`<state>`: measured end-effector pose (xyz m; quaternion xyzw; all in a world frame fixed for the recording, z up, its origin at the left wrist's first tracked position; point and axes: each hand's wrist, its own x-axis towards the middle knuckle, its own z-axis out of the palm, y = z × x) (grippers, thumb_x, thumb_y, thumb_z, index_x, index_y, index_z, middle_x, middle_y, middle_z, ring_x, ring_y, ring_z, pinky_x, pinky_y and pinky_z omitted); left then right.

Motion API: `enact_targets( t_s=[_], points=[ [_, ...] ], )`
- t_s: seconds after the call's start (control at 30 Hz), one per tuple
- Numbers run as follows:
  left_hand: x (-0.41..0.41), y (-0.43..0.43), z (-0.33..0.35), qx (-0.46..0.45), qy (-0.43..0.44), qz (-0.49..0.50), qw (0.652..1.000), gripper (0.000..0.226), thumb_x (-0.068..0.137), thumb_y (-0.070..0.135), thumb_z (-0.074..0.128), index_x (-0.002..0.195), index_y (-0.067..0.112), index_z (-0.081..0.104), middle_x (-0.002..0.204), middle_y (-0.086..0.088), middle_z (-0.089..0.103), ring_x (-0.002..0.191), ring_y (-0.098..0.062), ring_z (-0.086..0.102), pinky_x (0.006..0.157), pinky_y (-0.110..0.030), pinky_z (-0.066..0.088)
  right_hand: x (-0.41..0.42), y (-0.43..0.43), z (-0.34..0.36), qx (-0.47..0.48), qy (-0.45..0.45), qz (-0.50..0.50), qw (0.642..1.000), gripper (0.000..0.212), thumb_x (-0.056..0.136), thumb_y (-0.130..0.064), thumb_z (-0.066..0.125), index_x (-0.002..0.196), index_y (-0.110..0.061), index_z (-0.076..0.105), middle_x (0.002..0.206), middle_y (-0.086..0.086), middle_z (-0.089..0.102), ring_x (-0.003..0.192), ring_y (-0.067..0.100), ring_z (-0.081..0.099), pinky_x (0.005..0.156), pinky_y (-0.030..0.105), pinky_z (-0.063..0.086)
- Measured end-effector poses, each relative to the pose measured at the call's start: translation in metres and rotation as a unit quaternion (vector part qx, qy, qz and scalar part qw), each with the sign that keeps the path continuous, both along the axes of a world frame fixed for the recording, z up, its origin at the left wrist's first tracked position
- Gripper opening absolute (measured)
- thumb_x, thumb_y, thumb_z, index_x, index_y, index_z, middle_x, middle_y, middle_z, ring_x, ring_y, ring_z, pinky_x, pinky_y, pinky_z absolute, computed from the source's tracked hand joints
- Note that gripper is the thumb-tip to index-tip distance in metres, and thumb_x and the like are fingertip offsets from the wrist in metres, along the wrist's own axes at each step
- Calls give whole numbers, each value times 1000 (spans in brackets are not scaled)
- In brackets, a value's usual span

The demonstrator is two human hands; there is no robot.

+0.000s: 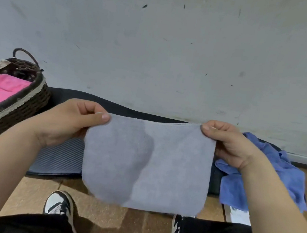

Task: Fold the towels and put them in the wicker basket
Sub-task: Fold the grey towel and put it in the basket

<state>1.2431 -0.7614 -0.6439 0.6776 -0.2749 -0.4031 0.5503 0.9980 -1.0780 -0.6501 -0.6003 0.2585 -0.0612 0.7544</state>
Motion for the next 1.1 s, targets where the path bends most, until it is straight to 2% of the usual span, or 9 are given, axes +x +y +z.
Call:
enact_targets(
  t_s=[0.1,0.17,0.3,0.43,0.57,0.7,0.93,1.03,1.1],
  points=[
    [8,-15,-16,38,-98,93,990,37,78,42,84,89,7,77,78,-16,68,62,-20,50,50,-23,42,16,-2,-18,-169,77,-56,981,12,84,-20,81,77,-12,76,63,-4,66,50,6,48,43,18,33],
    [14,-27,-27,60,-137,132,980,20,86,32,82,87,12,80,76,-10,72,61,-27,49,51,-24,42,29,-9,-27,-240,97,-104,960,12,84,-16,84,83,-6,78,58,-10,67,46,1,51,42,13,37],
    [33,-51,-50,114,-233,172,950,14,85,37,83,79,25,81,79,0,78,81,-25,72,78,-40,61,62,-21,-42,-360,149,-143,910,16,76,-28,92,75,-17,81,74,-2,77,70,15,67,68,30,53],
    [51,-75,-66,138,-274,206,929,17,87,41,80,77,27,80,67,6,74,65,-17,71,76,-42,63,85,-35,-61,-291,168,-167,927,14,84,-26,86,81,-14,79,64,10,70,45,23,59,46,26,47],
    [59,-98,-82,181,-287,206,918,25,90,40,74,70,25,75,58,2,71,53,-18,70,70,-45,64,92,-41,-85,-250,197,-190,929,11,93,-18,75,82,-14,75,71,18,73,49,29,65,52,31,51],
    [62,-112,-95,211,-251,214,920,26,92,36,71,72,20,75,56,-5,71,54,-24,72,70,-48,64,98,-37,-97,-155,175,-233,944,8,95,-14,73,93,-6,72,61,15,70,46,27,65,45,30,52],
    [63,-125,-110,187,-242,241,921,23,95,24,68,74,20,75,63,1,75,67,-21,76,74,-45,65,104,-35,-106,-140,130,-266,945,8,97,-15,69,99,-11,76,93,14,78,85,25,78,77,36,65],
    [62,-123,-110,165,-218,235,933,9,96,23,68,101,21,76,81,0,78,86,-18,76,89,-42,62,102,-36,-107,-142,121,-223,957,32,99,-18,68,130,-8,68,104,7,75,98,22,75,93,37,61],
    [60,-117,-106,174,-217,197,940,42,96,23,69,136,15,63,102,1,76,105,-17,69,101,-38,55,97,-36,-104,-164,119,-178,963,51,99,-21,68,148,-17,53,110,2,72,103,21,73,99,38,58]
  ],
)
